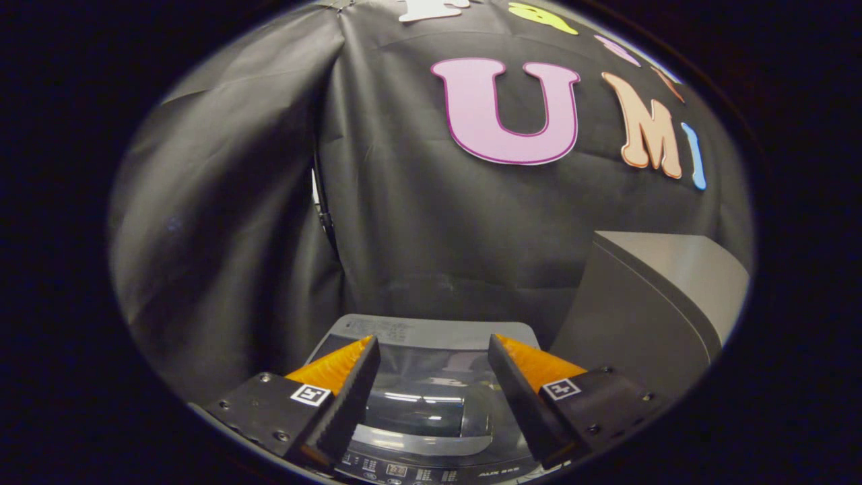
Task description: Put the clothes into the washing machine and then close the washing machine lid.
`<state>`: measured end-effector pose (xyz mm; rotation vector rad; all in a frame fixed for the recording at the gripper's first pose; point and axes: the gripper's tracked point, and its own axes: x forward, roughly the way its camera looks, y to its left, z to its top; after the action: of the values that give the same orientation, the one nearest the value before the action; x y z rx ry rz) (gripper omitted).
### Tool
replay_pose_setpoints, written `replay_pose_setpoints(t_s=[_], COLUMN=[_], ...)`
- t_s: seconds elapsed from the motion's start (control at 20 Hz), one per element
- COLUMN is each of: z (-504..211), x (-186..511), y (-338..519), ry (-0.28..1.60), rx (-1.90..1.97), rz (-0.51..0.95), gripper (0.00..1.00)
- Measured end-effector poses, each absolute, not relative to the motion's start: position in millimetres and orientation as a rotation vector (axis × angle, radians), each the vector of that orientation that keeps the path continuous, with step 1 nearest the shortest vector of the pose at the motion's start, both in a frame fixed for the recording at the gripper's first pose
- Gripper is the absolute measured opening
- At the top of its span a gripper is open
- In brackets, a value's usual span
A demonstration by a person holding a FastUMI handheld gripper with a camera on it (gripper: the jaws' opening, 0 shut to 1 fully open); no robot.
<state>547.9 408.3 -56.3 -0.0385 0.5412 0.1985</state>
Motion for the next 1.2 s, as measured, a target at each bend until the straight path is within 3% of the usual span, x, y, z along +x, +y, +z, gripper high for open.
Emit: replay_pose_setpoints(t_s=[0.85, 1.2], z=[3, 27], x=[538, 514], y=[370, 306], ry=[0.277, 0.152], rx=[0.022, 0.024], rz=[0.167, 0.090], gripper=[0.98, 0.97])
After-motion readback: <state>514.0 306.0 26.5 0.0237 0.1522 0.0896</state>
